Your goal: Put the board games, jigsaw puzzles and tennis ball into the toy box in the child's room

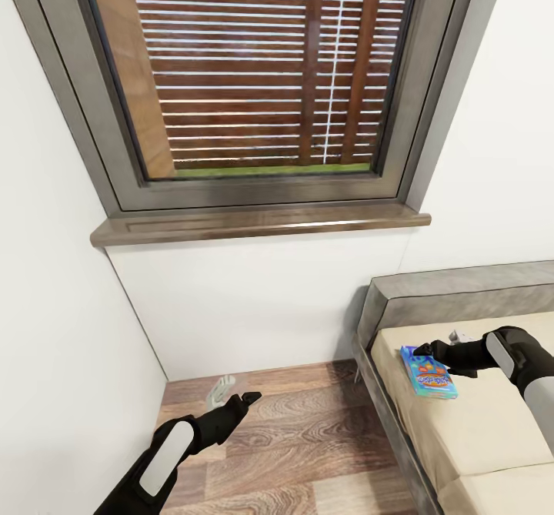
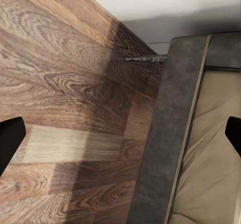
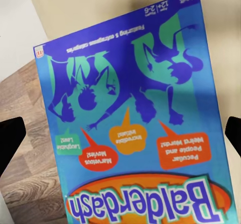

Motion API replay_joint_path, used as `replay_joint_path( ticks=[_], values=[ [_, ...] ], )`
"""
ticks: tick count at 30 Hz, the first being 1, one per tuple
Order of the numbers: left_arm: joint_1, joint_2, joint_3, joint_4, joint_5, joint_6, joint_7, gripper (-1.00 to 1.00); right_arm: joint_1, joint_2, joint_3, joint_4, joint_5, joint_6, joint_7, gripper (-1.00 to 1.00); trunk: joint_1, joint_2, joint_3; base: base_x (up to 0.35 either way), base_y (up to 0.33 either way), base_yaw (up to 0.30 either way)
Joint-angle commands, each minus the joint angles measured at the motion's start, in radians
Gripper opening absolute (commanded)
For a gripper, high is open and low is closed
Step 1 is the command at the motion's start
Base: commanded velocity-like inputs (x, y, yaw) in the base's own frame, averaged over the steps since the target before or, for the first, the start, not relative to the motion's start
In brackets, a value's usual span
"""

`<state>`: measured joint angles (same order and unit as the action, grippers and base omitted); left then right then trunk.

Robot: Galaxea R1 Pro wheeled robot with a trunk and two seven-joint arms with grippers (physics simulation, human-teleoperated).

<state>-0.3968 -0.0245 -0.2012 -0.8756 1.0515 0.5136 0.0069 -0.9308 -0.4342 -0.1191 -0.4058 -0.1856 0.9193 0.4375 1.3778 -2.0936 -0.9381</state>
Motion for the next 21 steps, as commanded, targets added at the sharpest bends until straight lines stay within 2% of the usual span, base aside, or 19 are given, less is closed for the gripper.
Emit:
replay_joint_path(
  ticks=[1, 13, 21],
  values=[
    [0.0, 0.0, 0.0, 0.0, 0.004, 0.003, 0.001, 1.0, 0.0, 0.0, -0.005, -0.001, 0.0, 0.006, 0.001, 1.0, 0.0, 0.0, -0.001, 0.0, 0.0, 0.0],
    [0.0, -0.001, 0.0, 0.0, 0.004, 0.002, 0.001, 1.0, 0.0, -0.001, -0.005, -0.001, 0.0, 0.006, 0.001, 1.0, 0.0, 0.0, -0.001, 0.0, 0.0, 0.006],
    [0.0, 0.0, 0.0, 0.0, 0.004, 0.003, 0.001, 1.0, 0.0, -0.002, -0.005, -0.001, -0.001, 0.007, 0.001, 1.0, 0.0, 0.0, -0.001, 0.0, 0.0, 0.086]
  ],
)
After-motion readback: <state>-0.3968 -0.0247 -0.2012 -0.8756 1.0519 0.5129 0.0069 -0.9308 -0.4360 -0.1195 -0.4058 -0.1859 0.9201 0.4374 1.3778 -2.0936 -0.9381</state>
